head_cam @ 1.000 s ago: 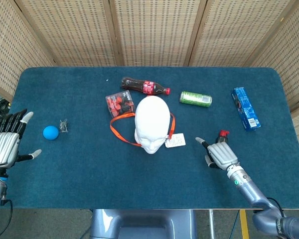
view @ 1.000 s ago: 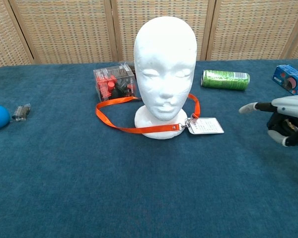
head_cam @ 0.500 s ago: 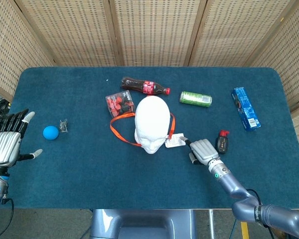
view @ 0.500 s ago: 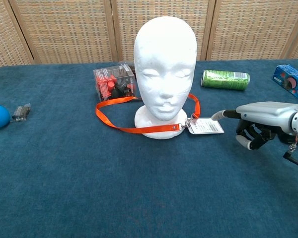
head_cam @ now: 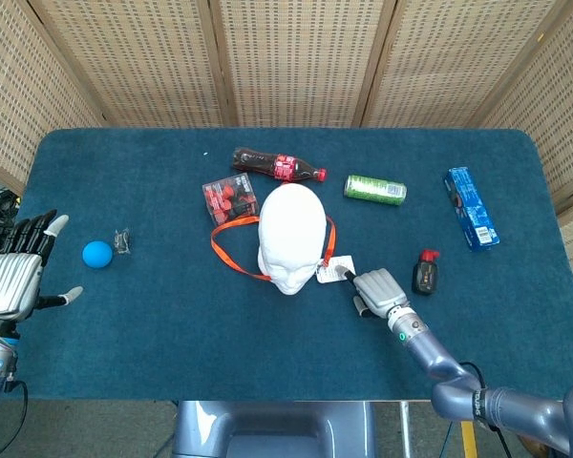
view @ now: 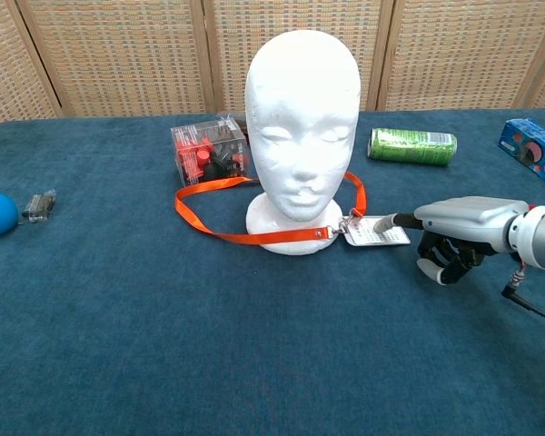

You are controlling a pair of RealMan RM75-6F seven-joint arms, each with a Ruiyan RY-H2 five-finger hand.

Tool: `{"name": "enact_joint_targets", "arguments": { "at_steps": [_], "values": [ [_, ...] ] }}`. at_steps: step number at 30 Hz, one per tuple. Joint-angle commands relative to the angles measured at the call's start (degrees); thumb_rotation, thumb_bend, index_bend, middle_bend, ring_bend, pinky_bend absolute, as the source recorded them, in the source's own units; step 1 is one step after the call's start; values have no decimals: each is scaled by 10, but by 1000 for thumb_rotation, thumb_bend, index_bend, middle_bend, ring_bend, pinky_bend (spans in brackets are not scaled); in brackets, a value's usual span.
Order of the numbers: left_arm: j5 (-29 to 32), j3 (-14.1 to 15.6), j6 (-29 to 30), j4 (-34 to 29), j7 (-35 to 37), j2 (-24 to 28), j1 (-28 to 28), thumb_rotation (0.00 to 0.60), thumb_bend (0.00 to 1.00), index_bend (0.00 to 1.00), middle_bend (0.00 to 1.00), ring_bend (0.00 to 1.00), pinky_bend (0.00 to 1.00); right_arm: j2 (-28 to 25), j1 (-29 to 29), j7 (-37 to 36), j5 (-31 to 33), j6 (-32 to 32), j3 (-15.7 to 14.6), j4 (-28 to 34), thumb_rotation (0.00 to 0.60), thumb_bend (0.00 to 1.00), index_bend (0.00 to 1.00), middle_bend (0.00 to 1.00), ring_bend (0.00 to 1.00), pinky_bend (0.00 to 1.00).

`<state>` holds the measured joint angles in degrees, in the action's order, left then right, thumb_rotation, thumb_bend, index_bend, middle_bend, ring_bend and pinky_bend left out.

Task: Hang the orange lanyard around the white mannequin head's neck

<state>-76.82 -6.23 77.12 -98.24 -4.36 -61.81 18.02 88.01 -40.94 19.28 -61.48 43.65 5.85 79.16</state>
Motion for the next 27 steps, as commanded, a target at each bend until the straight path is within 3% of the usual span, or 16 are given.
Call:
{"name": "enact_joint_targets", "arguments": {
  "at_steps": [1,6,14,27],
  "values": [
    [0,-1,-2,0,1,0,0,600,0,0,0,0,0,-6,-6,17,20,-7,-3,5,600,792,126,779,723,900],
    [-1,-2,-4,0,3,1,-1,600,0,0,0,0,0,-24,-16,47,54,-22,-14,24,600,792,180,783,724,900],
    [-2,-4,-7,0,6,2,-2,600,0,0,0,0,0,-73,-40,102,115,-33,-44,103,600,793,183,783,724,900],
    [-5,-6,-11,-1,9,4,-4,600,0,0,0,0,0,-149,-88,199,164,-26,-128,253,600,798,195,785,724,900]
  ]
}}
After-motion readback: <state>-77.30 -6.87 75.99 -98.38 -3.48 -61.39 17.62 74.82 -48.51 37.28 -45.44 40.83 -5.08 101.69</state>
